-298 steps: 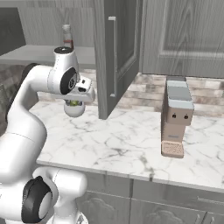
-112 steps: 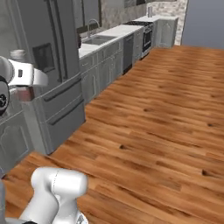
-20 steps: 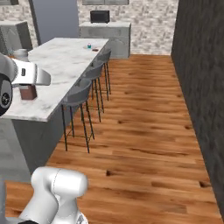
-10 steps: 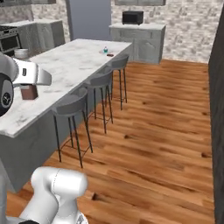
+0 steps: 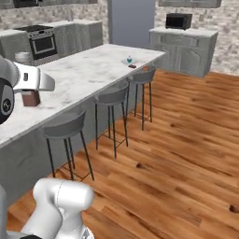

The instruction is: Take the cinnamon bottle from the cabinet and place it on the dining table, next to the plate with the cupcake. Then take the chocolate from the dining counter and place it on the cupcake plate.

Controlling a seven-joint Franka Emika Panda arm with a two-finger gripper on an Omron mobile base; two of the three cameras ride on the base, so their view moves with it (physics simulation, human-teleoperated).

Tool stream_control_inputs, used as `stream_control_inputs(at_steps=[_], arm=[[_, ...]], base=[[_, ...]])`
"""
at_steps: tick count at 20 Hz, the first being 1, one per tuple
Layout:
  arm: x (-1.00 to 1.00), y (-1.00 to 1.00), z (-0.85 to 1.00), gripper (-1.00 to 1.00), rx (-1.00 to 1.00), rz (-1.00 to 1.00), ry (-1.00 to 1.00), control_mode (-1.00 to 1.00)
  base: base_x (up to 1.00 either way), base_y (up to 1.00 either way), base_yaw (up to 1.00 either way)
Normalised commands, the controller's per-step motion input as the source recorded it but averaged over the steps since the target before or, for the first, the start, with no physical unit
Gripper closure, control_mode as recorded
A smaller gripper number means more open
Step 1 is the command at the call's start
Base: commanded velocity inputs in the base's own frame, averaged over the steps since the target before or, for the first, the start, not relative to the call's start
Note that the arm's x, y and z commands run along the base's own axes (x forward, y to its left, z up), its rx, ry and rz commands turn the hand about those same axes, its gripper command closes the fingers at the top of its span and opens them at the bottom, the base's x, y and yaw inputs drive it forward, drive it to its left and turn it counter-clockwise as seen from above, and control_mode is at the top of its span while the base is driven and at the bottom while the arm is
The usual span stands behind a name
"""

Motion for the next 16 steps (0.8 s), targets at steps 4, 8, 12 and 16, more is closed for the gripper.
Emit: stream_control_inputs(at_steps=[4,8,12,16], arm=[[0.0,0.0,0.0,1.0,0.0,0.0,0.0,1.0],[0.0,0.0,0.0,1.0,0.0,0.0,0.0,1.0],[0.0,0.0,0.0,1.0,0.0,0.0,0.0,1.0],[0.0,0.0,0.0,1.0,0.0,0.0,0.0,1.0]], base=[[0.86,-0.95,0.36],[0.8,-0.98,0.36],[0.78,-1.0,0.34],[0.75,-1.0,0.34]])
